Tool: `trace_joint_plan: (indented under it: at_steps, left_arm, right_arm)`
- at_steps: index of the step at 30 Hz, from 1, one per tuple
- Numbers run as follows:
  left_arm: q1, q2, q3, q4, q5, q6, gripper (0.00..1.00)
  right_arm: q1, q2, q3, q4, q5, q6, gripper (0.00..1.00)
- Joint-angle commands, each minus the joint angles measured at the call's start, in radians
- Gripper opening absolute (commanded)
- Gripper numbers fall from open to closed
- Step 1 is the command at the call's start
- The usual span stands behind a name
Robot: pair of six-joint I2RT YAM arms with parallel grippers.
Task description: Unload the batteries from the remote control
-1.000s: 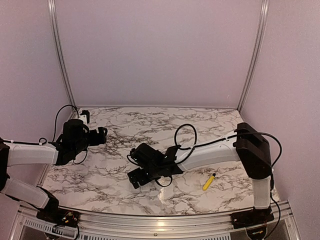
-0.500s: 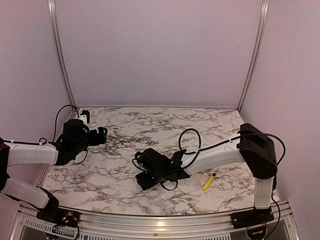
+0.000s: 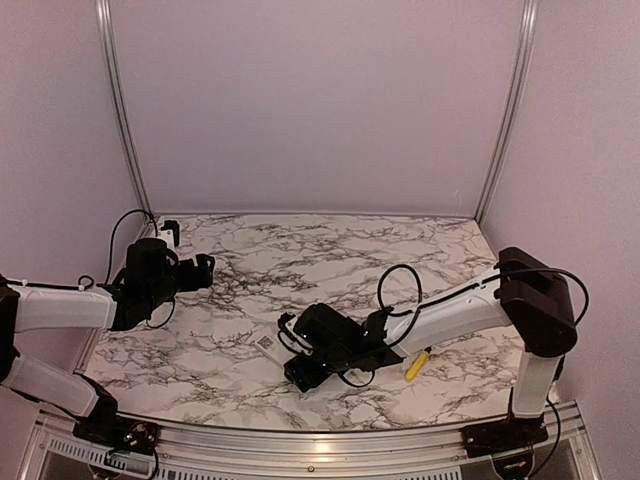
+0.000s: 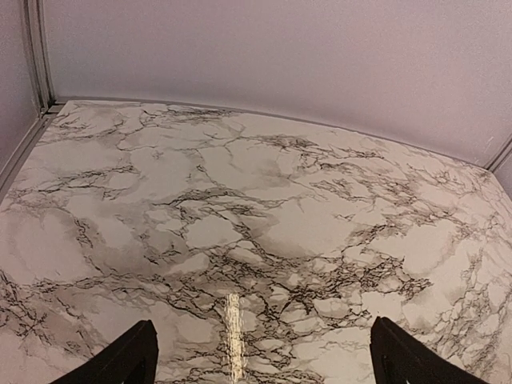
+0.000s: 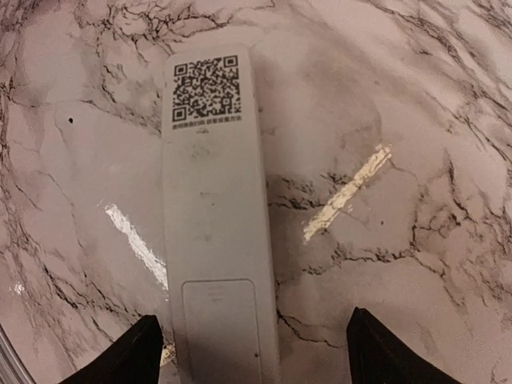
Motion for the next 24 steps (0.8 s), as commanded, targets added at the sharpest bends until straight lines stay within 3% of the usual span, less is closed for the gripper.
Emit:
trace_joint_plan:
  at_steps: [1,10,24]
  left_arm:
    - [-0.003,0.004,-0.002,0.022,0.007,0.004,0.96]
    - [-0.003,0.018,0.001,0.033,0.03,0.006,0.95]
    - [-0.003,0.052,0.017,0.048,0.056,0.012,0.95]
  right_arm:
    - [0.006,-0.037,-0.062,0.079,-0.072,-0.071,0.78]
    - [0.007,-0.043,-0.139,0.147,-0.137,-0.173,0.64]
    - [0.006,-0.03,-0.191,0.228,-0.142,-0.213,0.22]
